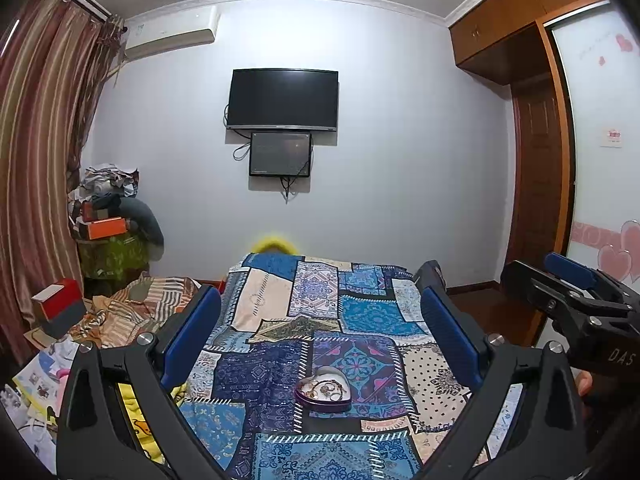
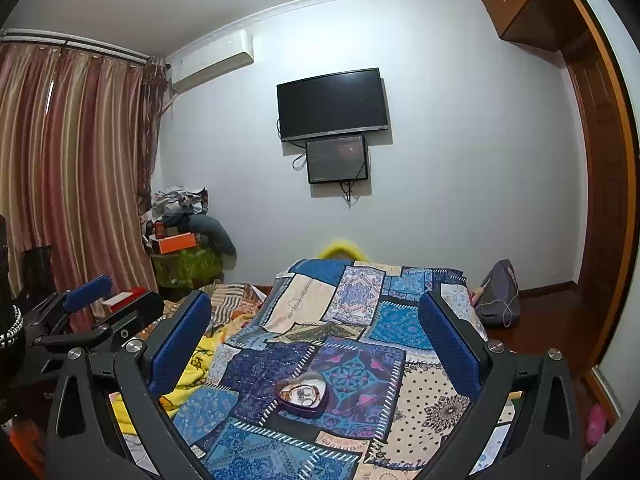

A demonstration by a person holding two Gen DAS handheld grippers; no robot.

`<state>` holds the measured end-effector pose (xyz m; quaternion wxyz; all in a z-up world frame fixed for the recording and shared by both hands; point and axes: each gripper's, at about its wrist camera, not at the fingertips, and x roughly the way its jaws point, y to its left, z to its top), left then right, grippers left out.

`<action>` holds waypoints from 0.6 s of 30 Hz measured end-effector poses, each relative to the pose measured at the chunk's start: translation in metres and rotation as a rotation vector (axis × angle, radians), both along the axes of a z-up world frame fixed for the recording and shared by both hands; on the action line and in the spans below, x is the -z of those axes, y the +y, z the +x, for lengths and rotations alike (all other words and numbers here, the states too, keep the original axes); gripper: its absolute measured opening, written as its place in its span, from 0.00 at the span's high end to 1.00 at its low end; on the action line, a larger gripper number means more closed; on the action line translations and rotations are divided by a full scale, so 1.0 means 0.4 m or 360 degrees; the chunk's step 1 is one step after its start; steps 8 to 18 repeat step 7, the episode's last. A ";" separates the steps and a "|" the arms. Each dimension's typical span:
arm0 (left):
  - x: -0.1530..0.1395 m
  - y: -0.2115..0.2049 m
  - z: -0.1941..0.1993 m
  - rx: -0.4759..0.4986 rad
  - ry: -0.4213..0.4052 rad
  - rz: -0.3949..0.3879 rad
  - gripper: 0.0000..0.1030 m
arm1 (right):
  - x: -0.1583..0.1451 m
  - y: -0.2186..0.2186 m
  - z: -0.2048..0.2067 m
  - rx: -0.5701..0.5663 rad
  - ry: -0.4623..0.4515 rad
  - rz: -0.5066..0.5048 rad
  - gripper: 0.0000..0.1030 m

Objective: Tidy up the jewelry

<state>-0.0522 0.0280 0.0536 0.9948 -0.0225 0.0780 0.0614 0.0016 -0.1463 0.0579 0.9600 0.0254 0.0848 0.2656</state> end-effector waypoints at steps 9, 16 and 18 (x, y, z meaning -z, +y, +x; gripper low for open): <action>0.010 0.011 0.007 -0.0007 0.0021 -0.0019 0.02 | 0.005 0.008 0.006 -0.0005 0.0018 -0.0007 0.00; 0.010 0.011 0.007 -0.0007 0.0021 -0.0019 0.02 | 0.005 0.008 0.006 -0.0005 0.0018 -0.0007 0.00; 0.010 0.011 0.007 -0.0007 0.0021 -0.0019 0.02 | 0.005 0.008 0.006 -0.0005 0.0018 -0.0007 0.00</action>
